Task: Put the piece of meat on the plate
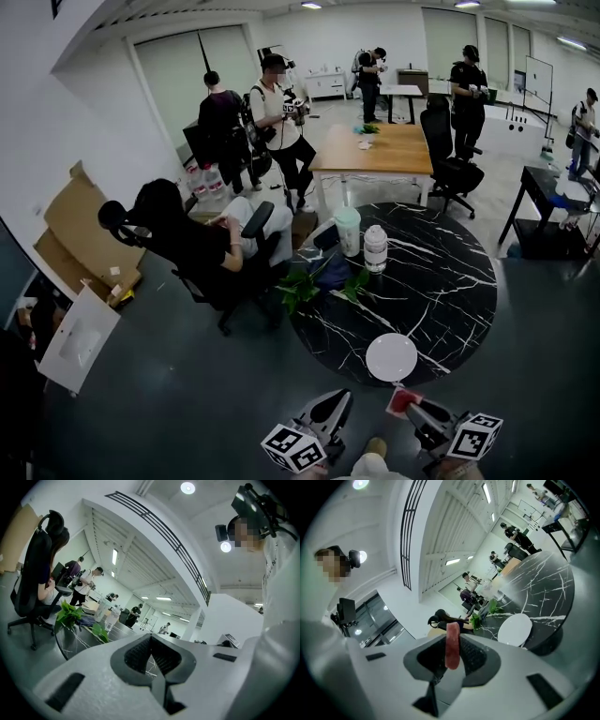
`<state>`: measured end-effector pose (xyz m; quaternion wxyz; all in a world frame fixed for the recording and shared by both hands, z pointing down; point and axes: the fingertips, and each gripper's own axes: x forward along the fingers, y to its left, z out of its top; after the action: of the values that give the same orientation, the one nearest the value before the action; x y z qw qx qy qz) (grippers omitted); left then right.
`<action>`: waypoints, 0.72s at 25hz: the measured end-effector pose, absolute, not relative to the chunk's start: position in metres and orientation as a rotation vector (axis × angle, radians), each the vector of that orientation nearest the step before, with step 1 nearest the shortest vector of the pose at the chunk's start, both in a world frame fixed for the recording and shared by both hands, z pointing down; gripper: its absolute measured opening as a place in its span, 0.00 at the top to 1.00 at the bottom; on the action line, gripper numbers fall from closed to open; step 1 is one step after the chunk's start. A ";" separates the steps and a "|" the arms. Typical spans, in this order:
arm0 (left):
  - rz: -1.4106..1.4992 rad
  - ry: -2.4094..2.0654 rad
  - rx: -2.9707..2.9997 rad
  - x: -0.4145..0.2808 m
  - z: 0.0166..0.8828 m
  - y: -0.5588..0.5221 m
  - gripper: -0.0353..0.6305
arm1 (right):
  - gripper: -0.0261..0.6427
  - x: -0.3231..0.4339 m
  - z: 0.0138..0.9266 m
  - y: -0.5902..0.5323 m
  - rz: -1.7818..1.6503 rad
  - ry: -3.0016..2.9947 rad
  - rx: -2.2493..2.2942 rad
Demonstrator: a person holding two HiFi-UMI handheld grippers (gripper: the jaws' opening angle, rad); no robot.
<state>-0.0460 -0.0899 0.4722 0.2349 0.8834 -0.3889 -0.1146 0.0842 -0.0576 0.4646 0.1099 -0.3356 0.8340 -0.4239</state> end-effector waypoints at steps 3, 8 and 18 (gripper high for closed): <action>-0.302 -1.083 2.427 -0.040 0.474 -0.103 0.93 | 0.83 0.093 0.468 -0.079 -1.245 2.451 -0.980; -0.284 -1.145 2.370 -0.044 0.490 -0.117 0.93 | 0.83 0.106 0.478 -0.107 -1.258 2.465 -0.994; -0.202 -1.146 2.311 -0.040 0.517 -0.147 0.93 | 0.83 0.118 0.511 -0.136 -1.352 2.435 -1.061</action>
<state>-0.0405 -0.1472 0.5169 0.2734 0.8591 -0.4260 -0.0751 0.1179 -0.1363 0.5114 0.0805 -0.3547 0.8145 -0.4520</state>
